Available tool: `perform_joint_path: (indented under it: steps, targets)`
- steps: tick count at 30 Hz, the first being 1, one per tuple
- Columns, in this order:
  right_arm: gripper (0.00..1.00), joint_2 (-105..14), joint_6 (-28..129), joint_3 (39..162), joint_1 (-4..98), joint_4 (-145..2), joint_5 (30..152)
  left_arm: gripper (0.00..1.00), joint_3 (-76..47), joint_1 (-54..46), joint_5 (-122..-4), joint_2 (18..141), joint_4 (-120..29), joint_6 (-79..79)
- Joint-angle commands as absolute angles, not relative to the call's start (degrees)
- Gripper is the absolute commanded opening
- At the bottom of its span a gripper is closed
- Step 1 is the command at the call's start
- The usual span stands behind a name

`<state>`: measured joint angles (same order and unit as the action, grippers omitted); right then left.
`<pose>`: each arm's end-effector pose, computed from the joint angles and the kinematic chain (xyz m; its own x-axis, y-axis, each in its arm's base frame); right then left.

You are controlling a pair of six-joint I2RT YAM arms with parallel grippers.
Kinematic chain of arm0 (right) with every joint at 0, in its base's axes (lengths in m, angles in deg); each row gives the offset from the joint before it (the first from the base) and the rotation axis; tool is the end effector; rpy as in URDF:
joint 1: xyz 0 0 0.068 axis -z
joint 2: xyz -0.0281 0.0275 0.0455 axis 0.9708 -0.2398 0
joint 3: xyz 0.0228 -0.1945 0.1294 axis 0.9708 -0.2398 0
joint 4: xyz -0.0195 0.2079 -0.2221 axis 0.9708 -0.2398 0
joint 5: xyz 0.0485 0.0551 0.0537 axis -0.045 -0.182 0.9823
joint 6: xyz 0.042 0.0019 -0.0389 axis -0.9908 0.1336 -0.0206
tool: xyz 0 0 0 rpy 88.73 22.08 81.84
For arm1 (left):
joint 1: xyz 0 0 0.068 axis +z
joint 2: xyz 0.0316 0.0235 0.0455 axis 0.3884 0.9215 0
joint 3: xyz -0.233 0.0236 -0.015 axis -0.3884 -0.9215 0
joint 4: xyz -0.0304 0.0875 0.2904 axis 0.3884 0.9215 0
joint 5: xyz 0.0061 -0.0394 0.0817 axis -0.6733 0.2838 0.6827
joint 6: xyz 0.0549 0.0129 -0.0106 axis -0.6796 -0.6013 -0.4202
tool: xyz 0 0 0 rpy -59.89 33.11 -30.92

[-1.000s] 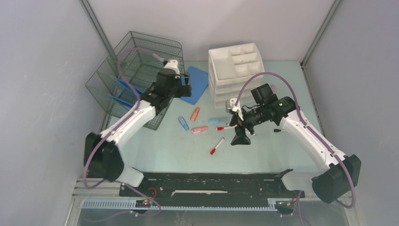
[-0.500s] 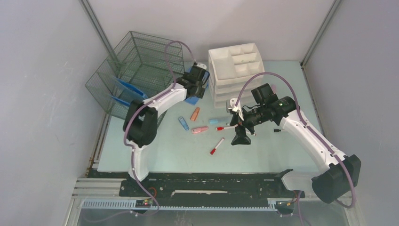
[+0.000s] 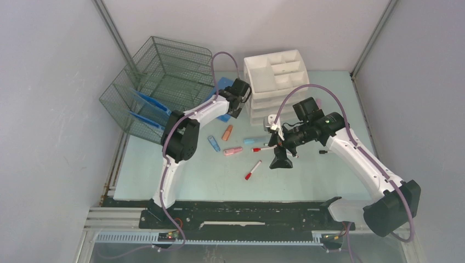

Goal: Organize the desk
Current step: Move the storage box to the center of the board.

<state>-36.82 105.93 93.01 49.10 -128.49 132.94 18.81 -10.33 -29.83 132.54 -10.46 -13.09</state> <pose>0.2471 0.1605 0.2789 -0.0509 -0.5770 -0.8152 -0.9965 -0.0251 0.0800 0.4383 -0.2661 0.1363 -0.6895 0.4756 -0.5463 0.3150 0.8761 0.3650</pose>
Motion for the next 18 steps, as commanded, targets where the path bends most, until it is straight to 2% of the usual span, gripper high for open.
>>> perform_joint_path:
  steps: [1, 10, 18]
  targets:
    - [1.0, -36.29, 106.75, 92.94, 49.4, -128.6, 132.82, 0.65, 24.8, -10.63, -31.07, 135.72, -7.35, -16.53]
    - [1.0, -36.31, 107.0, 92.86, 49.66, -128.76, 132.72, 0.65, 29.7, -10.56, -32.62, 140.0, -5.32, -17.67]
    - [1.0, -36.25, 107.36, 92.84, 49.71, -129.02, 132.73, 0.67, 27.82, -10.41, -34.98, 137.2, -9.22, -16.31]
